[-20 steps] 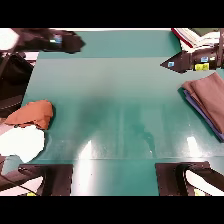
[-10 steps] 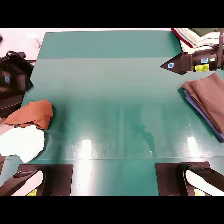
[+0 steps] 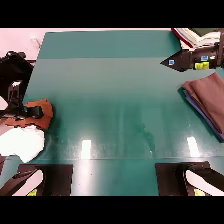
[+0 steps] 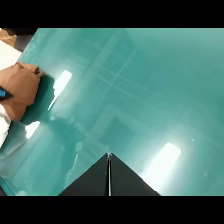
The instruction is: Fold the shirts.
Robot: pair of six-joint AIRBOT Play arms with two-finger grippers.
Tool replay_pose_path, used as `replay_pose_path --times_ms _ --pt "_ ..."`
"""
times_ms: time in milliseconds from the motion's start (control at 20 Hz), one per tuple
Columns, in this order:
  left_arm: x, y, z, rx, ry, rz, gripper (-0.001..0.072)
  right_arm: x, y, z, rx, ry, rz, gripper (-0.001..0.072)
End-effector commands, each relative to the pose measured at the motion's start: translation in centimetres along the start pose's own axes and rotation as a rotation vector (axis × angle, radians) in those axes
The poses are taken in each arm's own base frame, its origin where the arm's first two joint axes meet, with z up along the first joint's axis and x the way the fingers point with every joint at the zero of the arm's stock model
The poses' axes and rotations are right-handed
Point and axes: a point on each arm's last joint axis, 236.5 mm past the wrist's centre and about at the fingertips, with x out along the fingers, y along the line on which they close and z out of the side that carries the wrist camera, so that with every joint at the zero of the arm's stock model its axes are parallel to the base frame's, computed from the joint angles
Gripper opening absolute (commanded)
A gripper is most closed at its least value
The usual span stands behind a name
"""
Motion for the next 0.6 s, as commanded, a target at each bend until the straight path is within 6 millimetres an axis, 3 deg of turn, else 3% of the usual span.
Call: replay_pose_path --times_ms 0,50,100,200,300,400,500,550 --pt "0.5 -0.2 -0.9 -0.026 0.020 -0.012 0.0317 0.0 -0.1 0.4 0.000 -0.016 -0.005 0.0018" --pt "0.2 -0.3 -0.7 -0.030 0.018 -0.016 0.0022 0.0 -0.1 0.4 0.000 -0.017 -0.004 0.0018" --pt "-0.7 -0.4 0.1 -0.031 0.004 -0.020 0.0021 0.0 0.1 0.5 0.002 -0.020 0.002 0.0018" --pt "-5.0 -0.7 3.7 -0.030 -0.096 -0.030 0.0020 -0.4 0.8 1.0 0.017 -0.047 0.018 0.0018" --pt "-13.0 -2.0 9.0 0.002 -0.307 -0.052 0.0019 -1.4 1.4 2.4 0.031 -0.118 0.005 0.0017" --pt "-22.7 -4.8 13.1 0.084 -0.546 -0.085 0.0018 -2.9 2.1 4.1 0.013 -0.210 -0.016 0.0017" --pt "-30.6 -8.5 14.5 0.176 -0.707 -0.154 0.0018 -4.7 3.3 5.6 -0.024 -0.287 -0.029 0.0018" --pt "-33.5 -10.6 14.6 0.225 -0.768 -0.201 0.0017 -5.5 4.1 6.2 -0.045 -0.306 -0.027 0.0017"
